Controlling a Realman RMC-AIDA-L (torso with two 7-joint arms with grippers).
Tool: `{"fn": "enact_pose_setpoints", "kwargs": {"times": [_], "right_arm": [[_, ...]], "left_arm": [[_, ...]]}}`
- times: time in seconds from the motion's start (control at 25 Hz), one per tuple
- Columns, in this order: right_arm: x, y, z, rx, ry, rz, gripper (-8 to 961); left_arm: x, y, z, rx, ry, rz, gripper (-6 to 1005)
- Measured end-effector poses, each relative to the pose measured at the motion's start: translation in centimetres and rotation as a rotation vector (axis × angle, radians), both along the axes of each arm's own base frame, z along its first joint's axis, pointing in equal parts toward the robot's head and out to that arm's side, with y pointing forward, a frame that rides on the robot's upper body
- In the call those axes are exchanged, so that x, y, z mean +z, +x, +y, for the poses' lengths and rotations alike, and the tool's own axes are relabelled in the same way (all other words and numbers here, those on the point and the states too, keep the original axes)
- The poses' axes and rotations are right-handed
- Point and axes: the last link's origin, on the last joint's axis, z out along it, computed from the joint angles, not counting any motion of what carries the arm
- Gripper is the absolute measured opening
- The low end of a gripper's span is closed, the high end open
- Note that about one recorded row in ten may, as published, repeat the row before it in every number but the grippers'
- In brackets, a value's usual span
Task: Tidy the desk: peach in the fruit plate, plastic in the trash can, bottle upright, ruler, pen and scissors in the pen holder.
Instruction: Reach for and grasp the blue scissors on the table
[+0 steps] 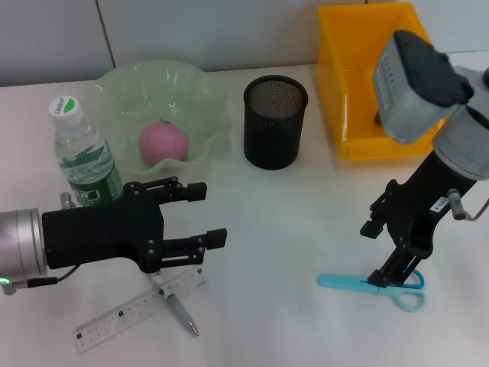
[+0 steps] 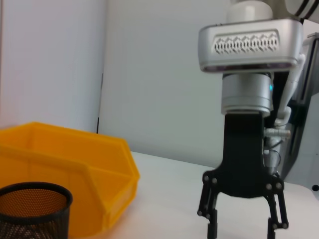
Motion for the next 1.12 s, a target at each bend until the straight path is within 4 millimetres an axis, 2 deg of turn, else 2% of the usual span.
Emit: {"fn": "enact_pose_setpoints", "kwargs": {"times": [0.28, 0.64, 1.12], "right_arm": [[-1.5, 0.2, -0.2, 0.024, -0.02, -0.06, 800], [-2.4, 1.0, -0.2, 0.012, 0.003, -0.105, 800], [-3.5, 1.2, -0.5, 0.009, 0.017, -0.15, 800]], "left_arm": [[0.3, -0.2, 0.2, 0.015, 0.015, -0.009, 768], [0.2, -0.5, 0.4, 0.037, 0.025, -0.005, 768], [0.1, -0.3, 0.5, 0.029, 0.016, -0.002, 768]]}}
